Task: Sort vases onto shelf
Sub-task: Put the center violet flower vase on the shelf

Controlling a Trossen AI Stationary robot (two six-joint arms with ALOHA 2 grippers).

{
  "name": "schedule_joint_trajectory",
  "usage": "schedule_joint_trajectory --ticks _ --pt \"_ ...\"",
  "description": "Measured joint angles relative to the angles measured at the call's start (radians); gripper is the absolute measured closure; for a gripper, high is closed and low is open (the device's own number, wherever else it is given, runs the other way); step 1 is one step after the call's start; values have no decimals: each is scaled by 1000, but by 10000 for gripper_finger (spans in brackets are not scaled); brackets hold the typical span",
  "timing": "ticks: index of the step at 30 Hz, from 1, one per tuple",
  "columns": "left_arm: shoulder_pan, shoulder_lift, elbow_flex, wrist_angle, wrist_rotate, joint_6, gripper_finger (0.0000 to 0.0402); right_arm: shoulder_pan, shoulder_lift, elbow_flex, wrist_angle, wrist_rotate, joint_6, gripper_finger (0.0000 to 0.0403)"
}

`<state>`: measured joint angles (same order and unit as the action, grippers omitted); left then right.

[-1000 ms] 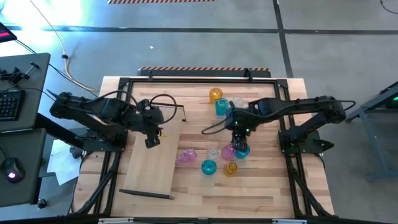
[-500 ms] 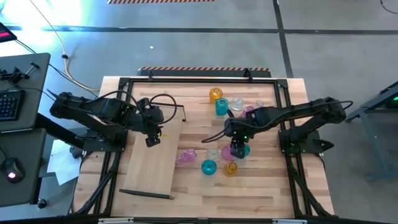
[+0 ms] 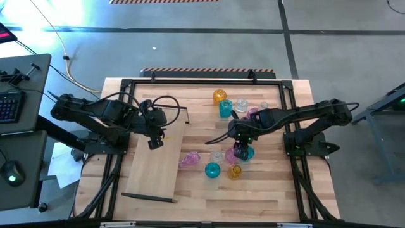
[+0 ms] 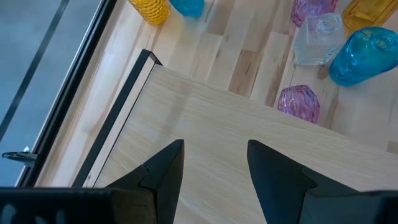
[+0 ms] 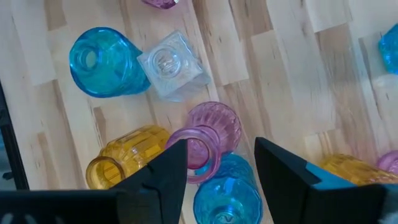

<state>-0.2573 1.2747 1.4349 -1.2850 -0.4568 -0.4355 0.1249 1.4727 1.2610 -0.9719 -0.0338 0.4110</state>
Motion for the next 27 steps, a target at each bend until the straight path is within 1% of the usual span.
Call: schedule_joint_trajectory --ticks 9,17,27 --pt "0 0 0 0 0 0 232 0 0 0 -11 0 0 236" --pt "-4 0 0 1 0 -1 232 5 52 0 -7 -4 -17 236" --pt "-28 1 0 4 -1 -8 232 6 77 0 -8 -13 -18 238"
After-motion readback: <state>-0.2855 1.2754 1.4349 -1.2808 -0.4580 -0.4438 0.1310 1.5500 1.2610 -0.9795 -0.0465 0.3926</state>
